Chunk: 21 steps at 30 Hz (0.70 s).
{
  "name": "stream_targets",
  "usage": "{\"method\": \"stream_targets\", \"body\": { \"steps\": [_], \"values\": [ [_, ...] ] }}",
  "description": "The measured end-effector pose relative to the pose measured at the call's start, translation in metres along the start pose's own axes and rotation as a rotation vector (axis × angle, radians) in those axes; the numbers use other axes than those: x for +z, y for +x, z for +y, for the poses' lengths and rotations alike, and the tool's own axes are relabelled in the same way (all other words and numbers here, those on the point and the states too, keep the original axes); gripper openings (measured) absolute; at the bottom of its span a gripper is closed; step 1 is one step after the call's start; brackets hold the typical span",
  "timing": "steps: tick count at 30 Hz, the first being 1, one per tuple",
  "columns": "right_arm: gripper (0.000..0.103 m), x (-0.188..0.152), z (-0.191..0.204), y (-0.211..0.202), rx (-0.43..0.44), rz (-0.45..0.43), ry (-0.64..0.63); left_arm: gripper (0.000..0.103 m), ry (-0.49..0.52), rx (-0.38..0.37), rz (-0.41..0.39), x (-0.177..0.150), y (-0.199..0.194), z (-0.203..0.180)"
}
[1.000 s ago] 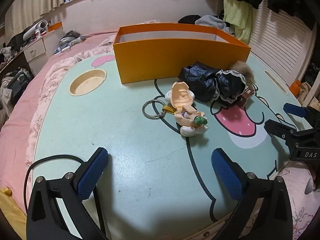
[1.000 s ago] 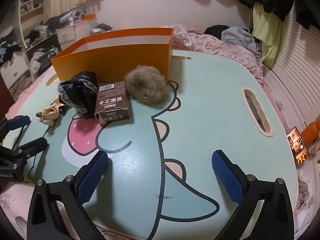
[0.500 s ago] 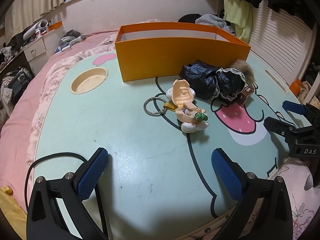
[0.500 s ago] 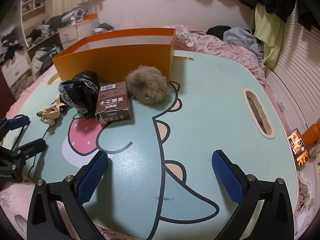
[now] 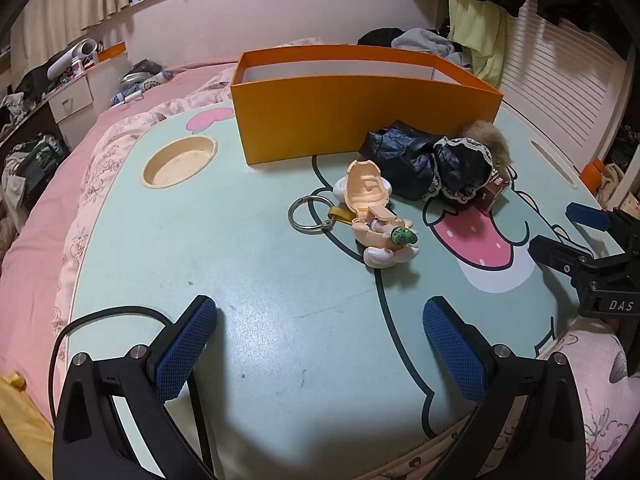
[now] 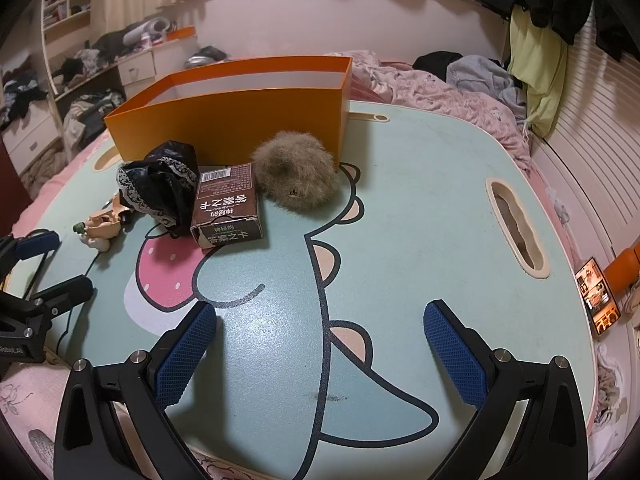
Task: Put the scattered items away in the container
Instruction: 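Move the left gripper toward the cream figure keychain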
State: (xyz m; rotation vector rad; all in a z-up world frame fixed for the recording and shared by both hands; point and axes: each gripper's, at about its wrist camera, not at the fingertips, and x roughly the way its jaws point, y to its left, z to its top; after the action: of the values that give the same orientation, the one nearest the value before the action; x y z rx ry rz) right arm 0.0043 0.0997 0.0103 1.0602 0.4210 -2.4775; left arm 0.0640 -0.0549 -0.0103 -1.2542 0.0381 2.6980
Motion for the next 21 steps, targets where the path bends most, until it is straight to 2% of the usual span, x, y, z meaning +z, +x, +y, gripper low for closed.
{"method": "stream_targets", "body": {
  "steps": [3, 5, 9, 13, 16, 19, 20, 21],
  "values": [
    [0.103, 0.000, 0.000, 0.000, 0.001, 0.000, 0.000, 0.103, -0.003, -0.002, 0.006, 0.002, -0.001, 0.000],
    [0.103, 0.000, 0.000, -0.001, 0.001, -0.001, 0.000, 0.103, -0.006, -0.029, 0.004, 0.003, -0.003, 0.001],
    [0.103, 0.000, 0.000, 0.000, 0.001, -0.001, 0.000, 0.103, 0.016, -0.063, -0.045, 0.011, -0.018, -0.001],
    [0.103, 0.000, 0.001, -0.001, 0.001, -0.001, 0.000, 0.102, 0.108, -0.003, -0.083, 0.025, -0.023, -0.016],
    [0.103, 0.000, 0.001, -0.001, 0.001, -0.001, 0.000, 0.099, 0.169, -0.021, -0.083, 0.036, -0.019, -0.028],
    [0.103, 0.000, 0.000, 0.000, 0.001, -0.001, 0.000, 0.096, 0.187, -0.028, -0.049, 0.046, -0.005, -0.033],
    [0.103, 0.000, 0.001, 0.000, 0.001, -0.001, 0.000, 0.086, 0.188, -0.024, -0.037, 0.047, 0.002, -0.032],
    [0.103, 0.000, 0.001, 0.000, 0.001, -0.001, 0.000, 0.064, 0.189, -0.024, -0.023, 0.049, 0.006, -0.031]
  ]
}}
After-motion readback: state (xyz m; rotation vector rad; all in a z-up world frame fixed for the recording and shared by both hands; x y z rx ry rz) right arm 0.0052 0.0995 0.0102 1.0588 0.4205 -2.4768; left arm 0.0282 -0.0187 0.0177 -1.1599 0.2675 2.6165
